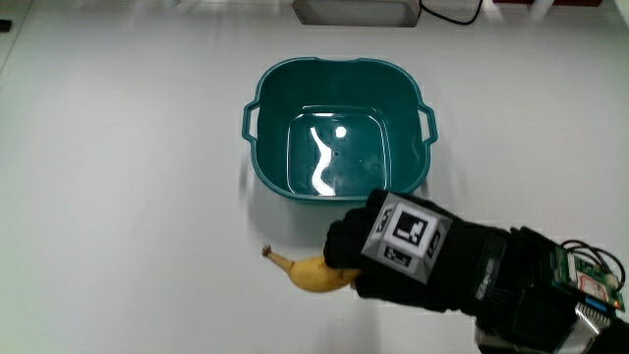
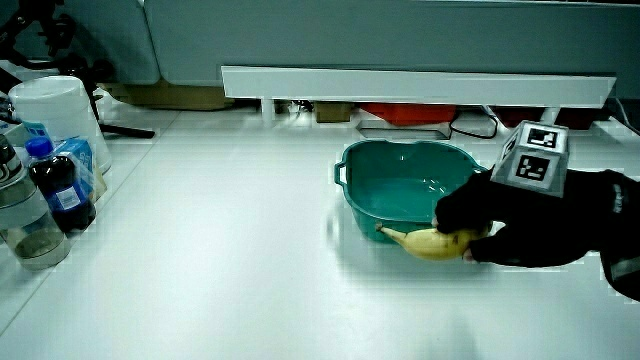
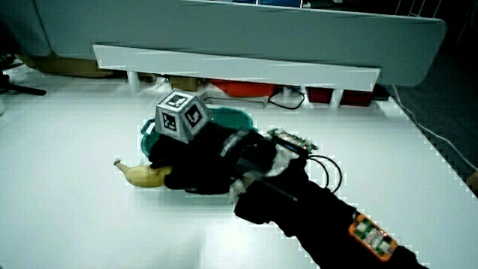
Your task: Place banana on desk
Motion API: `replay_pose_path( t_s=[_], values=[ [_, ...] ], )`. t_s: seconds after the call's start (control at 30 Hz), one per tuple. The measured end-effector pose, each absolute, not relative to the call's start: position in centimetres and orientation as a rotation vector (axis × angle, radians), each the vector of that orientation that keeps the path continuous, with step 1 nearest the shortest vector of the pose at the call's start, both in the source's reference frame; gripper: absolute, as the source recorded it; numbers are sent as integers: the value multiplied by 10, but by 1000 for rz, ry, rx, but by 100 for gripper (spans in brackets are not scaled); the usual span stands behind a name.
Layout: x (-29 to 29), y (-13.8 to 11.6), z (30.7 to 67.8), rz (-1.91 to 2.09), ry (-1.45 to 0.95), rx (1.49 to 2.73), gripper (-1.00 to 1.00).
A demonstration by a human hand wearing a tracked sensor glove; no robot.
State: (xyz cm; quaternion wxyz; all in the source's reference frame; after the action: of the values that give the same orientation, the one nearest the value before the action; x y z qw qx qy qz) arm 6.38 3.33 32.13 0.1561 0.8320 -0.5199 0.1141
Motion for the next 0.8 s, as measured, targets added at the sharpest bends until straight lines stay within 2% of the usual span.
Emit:
replay_pose_path(
  t_s=[0.2,0.5,0.7,0.8],
  values=[
    [62,49,337,255,-1460,2299,0],
    [55,64,377,190,-1469,2321,0],
    [49,76,402,67,-1463,2270,0],
    [48,80,413,35,-1477,2286,0]
  ],
)
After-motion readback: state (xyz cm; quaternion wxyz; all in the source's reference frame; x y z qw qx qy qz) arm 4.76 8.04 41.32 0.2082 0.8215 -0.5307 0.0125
